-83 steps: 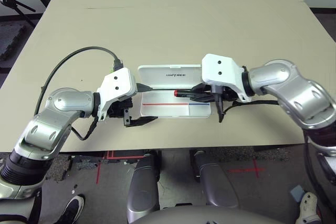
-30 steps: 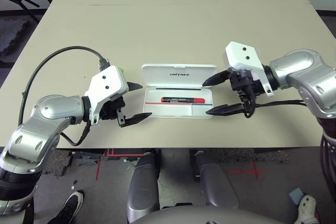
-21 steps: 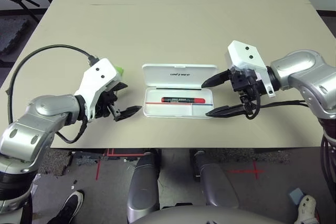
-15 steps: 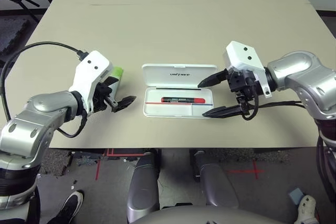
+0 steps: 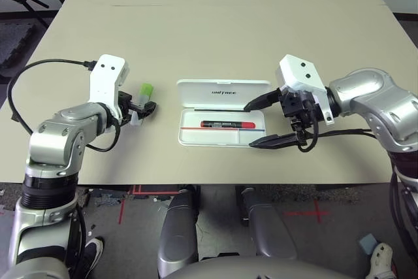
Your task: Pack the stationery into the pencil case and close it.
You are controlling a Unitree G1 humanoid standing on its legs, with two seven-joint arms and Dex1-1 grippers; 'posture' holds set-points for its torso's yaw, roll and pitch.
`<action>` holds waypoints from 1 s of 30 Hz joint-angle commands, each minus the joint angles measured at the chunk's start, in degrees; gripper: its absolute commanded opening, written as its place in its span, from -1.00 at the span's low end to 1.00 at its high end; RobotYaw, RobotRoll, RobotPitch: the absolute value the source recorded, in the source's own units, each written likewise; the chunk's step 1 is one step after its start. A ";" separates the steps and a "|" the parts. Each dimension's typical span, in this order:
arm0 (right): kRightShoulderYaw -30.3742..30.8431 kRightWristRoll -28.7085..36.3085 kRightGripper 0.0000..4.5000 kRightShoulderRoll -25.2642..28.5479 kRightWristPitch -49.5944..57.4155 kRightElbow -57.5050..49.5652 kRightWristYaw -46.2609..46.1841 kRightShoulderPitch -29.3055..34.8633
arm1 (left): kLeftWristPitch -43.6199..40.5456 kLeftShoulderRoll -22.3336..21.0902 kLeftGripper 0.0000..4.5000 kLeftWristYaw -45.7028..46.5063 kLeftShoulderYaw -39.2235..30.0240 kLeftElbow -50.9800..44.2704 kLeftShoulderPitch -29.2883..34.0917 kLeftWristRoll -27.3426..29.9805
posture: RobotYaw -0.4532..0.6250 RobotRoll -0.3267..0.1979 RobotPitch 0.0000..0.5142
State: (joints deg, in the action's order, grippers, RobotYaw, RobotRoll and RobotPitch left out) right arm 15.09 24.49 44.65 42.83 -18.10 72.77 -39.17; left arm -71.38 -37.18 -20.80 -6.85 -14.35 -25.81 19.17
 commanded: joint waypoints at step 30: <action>-0.36 0.58 1.00 -0.39 -2.39 -1.66 -2.43 2.92 | 36.42 -23.72 -0.51 -43.20 -12.14 -0.84 31.81 8.20 | -0.03 0.25 -0.08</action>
State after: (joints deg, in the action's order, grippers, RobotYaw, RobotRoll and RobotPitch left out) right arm 14.95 24.58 44.01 41.01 -19.84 69.91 -36.97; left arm -37.76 -59.83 -60.20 -16.45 -15.18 4.42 26.41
